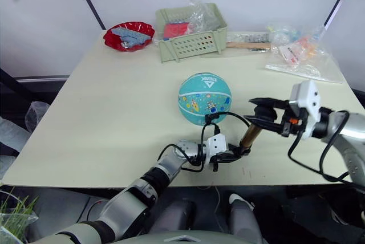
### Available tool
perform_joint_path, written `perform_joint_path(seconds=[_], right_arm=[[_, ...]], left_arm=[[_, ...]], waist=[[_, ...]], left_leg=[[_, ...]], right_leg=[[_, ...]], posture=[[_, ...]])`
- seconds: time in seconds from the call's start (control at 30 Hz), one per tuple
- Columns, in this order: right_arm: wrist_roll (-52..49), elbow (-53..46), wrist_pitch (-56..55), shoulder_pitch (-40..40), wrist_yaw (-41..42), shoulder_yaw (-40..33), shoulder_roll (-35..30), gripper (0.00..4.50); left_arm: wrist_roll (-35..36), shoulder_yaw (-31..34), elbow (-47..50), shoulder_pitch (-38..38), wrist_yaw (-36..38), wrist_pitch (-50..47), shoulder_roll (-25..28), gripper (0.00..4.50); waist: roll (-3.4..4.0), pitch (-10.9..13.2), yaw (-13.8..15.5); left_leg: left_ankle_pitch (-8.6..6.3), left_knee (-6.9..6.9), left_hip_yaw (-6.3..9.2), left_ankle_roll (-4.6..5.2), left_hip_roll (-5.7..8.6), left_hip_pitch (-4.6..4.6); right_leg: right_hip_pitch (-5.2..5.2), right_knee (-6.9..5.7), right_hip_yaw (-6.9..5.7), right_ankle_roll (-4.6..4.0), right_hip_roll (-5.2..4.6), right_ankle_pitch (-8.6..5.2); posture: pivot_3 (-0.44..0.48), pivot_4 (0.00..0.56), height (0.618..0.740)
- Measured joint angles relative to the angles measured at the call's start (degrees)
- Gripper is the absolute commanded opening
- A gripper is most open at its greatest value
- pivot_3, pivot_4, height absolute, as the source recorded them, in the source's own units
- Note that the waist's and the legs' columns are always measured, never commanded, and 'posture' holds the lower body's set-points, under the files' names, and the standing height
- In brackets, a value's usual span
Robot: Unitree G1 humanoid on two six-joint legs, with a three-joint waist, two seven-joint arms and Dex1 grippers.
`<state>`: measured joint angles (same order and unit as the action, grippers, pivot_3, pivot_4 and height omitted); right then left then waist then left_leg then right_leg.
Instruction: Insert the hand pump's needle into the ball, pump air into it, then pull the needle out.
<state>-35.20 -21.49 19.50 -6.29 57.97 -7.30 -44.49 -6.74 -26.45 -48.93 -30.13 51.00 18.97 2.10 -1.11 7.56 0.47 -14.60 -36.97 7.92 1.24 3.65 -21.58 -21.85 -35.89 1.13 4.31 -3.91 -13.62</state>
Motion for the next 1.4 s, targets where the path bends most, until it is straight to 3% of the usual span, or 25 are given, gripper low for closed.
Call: perform_joint_path(seconds=[0.17,0.33,0.57,0.8,1.0,1.2,1.4], right_arm=[[6.76,3.61,-6.63,2.34,-0.96,4.46,4.15,1.67],[6.31,4.58,-7.8,1.44,-0.42,3.91,4.83,1.67],[-1.2,3.11,2.67,-2.25,0.54,-0.03,-1.34,1.67],[-14.13,-0.4,16.62,-9.45,-0.86,-8.2,-10.09,1.67],[-20.03,-0.65,22.22,-14.88,-1.07,-12.43,-13.87,1.67],[-21.15,-0.9,22.57,-16.53,-2.16,-13.44,-13.06,1.67],[-15.44,-6.14,16.54,-10.39,-1.57,-11.07,-10.83,1.67]], left_arm=[[0.0,0.12,0.1,0.0,-0.08,-0.63,0.05,1.05],[0.05,0.22,0.37,0.01,-0.04,-0.92,0.03,1.05],[0.38,0.58,0.94,-0.03,0.24,-0.91,-0.65,1.05],[0.49,0.58,1.05,0.0,0.65,-0.87,-0.83,1.05],[0.46,0.58,0.96,-0.17,0.65,-0.79,-0.8,1.05],[0.37,0.56,0.73,-0.2,0.56,-0.63,-0.79,1.05],[0.08,0.56,0.73,0.09,0.21,-0.59,-0.58,1.05]], waist=[[0.0,-0.1,-0.3],[0.13,-0.16,-0.37],[0.61,0.3,0.05],[0.73,0.64,0.33],[0.74,0.67,0.28],[0.74,0.67,0.29],[0.62,0.52,0.18]], left_leg=[[0.0,-0.02,-0.02,0.0,0.01,0.11],[0.0,-0.02,-0.02,0.0,0.02,0.11],[0.01,-0.06,-0.01,0.01,0.13,-0.22],[0.0,-0.09,-0.02,0.02,0.15,-0.41],[0.0,-0.09,-0.03,0.02,0.14,-0.4],[0.01,-0.09,-0.03,0.02,0.12,-0.38],[0.0,-0.08,-0.04,0.02,0.07,-0.24]], right_leg=[[0.1,-0.01,0.04,0.02,0.0,0.01],[0.1,-0.01,0.04,0.01,0.0,0.01],[-0.17,-0.01,0.03,-0.2,-0.1,0.14],[-0.31,0.0,0.01,-0.22,-0.15,0.15],[-0.31,-0.01,0.0,-0.21,-0.14,0.15],[-0.3,-0.01,0.01,-0.2,-0.14,0.15],[-0.21,-0.02,0.02,-0.02,-0.1,0.04]], posture=[[0.0,0.15,0.74],[0.0,0.15,0.74],[0.0,0.15,0.74],[0.0,0.15,0.74],[0.0,0.15,0.74],[0.0,0.15,0.74],[0.0,0.15,0.74]])
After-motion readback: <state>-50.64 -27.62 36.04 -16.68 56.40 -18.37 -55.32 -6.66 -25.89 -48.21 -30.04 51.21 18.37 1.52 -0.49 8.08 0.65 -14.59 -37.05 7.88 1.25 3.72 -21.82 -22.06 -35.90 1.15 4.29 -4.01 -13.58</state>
